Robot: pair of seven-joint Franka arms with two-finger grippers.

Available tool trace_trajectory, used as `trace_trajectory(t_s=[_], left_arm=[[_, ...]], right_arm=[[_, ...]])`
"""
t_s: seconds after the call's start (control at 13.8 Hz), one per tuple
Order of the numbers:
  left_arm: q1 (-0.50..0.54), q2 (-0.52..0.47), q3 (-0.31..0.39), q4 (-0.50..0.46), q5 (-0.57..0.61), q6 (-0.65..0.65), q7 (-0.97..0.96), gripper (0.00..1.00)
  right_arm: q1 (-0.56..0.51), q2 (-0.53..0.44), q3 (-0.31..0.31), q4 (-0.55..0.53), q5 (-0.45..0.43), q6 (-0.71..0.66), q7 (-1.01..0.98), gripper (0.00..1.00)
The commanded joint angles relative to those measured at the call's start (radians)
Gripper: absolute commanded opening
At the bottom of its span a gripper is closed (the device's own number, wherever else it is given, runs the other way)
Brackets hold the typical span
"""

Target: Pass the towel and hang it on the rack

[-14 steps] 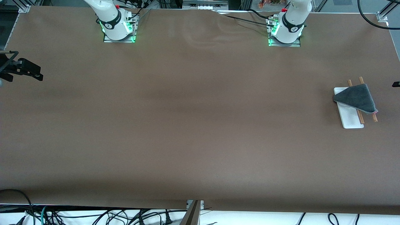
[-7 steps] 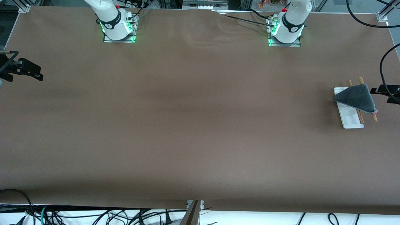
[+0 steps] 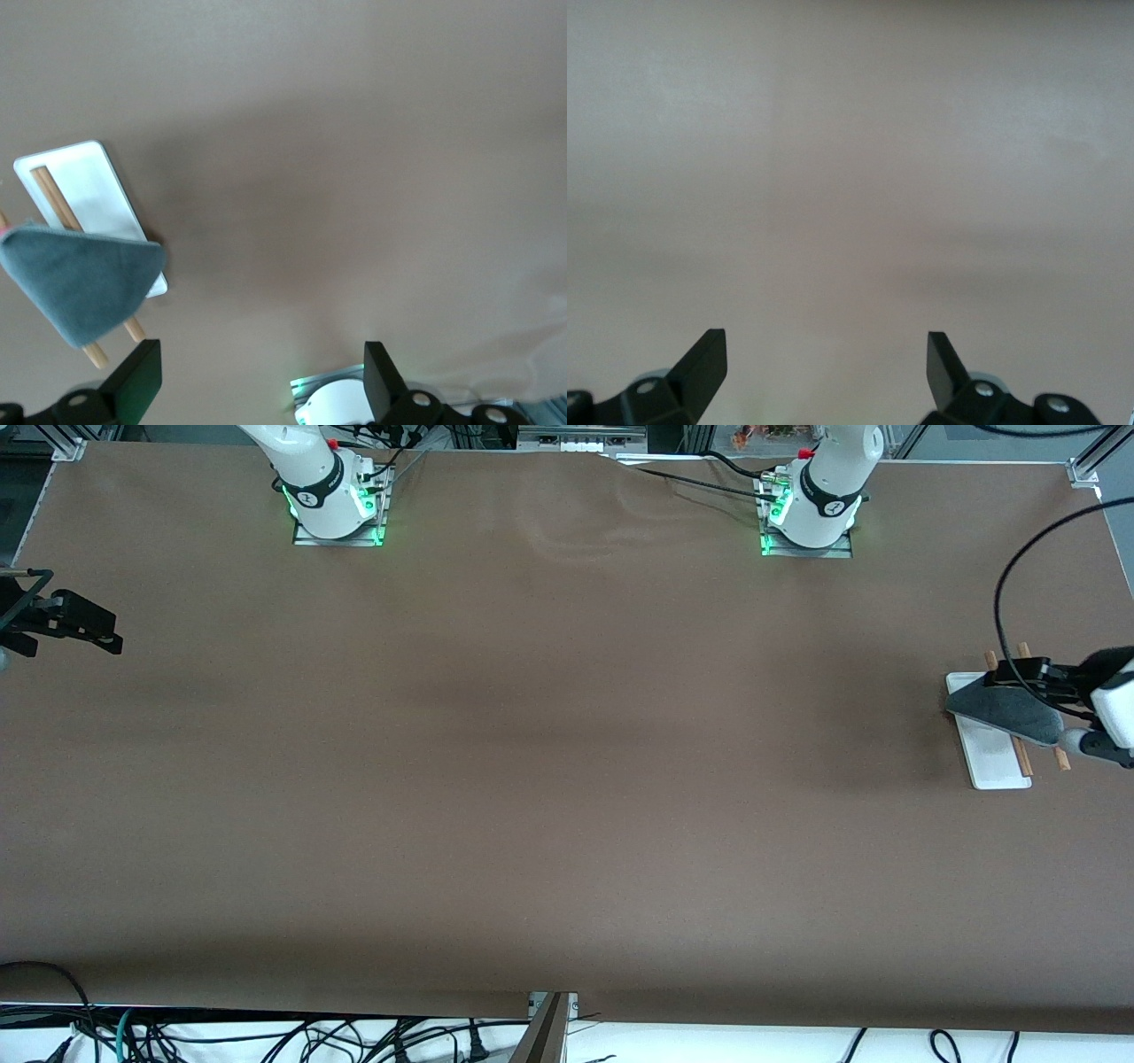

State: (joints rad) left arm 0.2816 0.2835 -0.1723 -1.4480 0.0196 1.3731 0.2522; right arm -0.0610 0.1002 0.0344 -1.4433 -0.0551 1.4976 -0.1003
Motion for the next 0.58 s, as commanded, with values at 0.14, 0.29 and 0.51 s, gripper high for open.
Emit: trace_trajectory(t_s=[0.14, 0.29, 0.51], left_arm=[[-0.196, -0.204, 0.183, -0.264, -0.061, 0.178, -0.209, 1.00], [-0.196, -0.198, 0.197, -0.268, -0.049, 0.272, -0.203, 1.00], [-0.200, -0.198, 0.186, -0.247, -0.053, 0.261, -0.211, 1.00]], right_arm=[[-0.002, -0.008, 0.002, 0.003, 0.000, -0.004, -0.018, 1.00], [-0.002, -0.008, 0.002, 0.003, 0.000, -0.002, -0.018, 1.00], [-0.002, -0.008, 0.002, 0.003, 0.000, -0.002, -0.018, 1.00]])
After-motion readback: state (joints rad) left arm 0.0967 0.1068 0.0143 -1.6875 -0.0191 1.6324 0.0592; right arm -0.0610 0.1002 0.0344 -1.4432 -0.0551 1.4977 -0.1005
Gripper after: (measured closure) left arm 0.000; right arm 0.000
